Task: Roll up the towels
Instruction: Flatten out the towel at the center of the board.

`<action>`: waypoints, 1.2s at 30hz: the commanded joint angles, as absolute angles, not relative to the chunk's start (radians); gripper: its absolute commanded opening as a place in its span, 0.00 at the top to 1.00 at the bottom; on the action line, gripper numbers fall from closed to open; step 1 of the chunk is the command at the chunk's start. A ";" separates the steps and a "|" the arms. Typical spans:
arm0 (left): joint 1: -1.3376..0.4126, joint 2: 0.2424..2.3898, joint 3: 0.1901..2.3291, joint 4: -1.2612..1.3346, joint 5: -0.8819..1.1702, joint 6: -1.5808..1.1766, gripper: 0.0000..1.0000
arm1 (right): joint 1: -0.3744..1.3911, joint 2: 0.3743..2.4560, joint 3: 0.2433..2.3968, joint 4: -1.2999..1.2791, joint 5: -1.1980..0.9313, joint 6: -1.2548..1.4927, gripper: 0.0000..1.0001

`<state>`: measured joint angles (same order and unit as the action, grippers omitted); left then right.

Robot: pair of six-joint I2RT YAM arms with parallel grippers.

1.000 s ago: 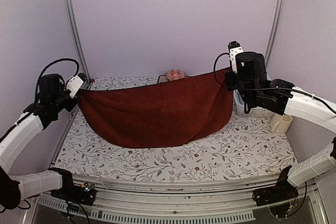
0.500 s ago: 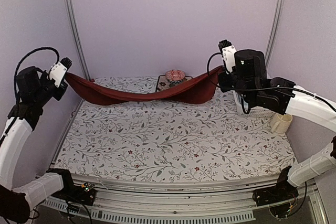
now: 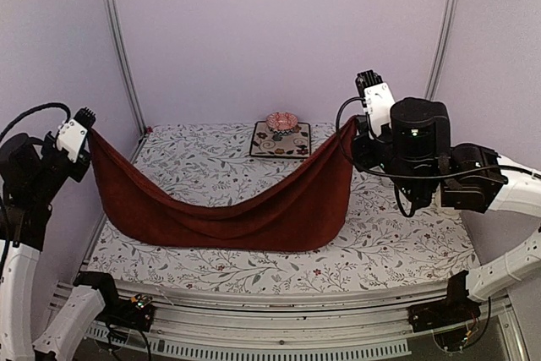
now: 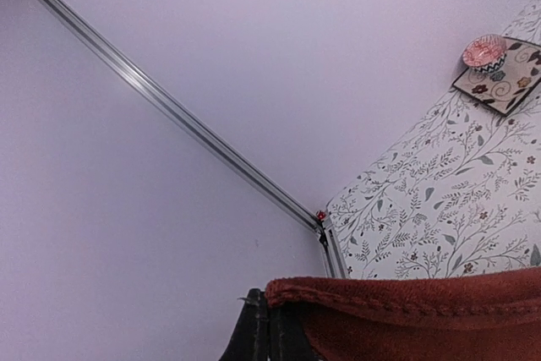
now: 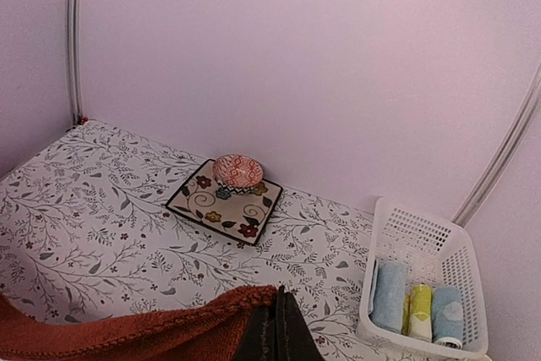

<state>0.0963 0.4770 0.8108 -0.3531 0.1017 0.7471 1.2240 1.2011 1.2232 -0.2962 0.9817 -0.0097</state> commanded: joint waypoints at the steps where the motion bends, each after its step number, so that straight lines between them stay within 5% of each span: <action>1: 0.108 0.584 0.835 -0.372 0.066 0.720 1.00 | 1.178 1.214 1.248 -0.303 1.038 0.029 0.98; 13: 0.114 1.196 0.792 -0.128 0.035 0.744 1.00 | 0.733 1.596 1.231 -0.334 0.741 0.120 0.98; 36: 0.064 1.619 0.835 0.394 -0.189 0.707 1.00 | 0.652 2.044 1.448 0.096 0.799 -0.124 0.98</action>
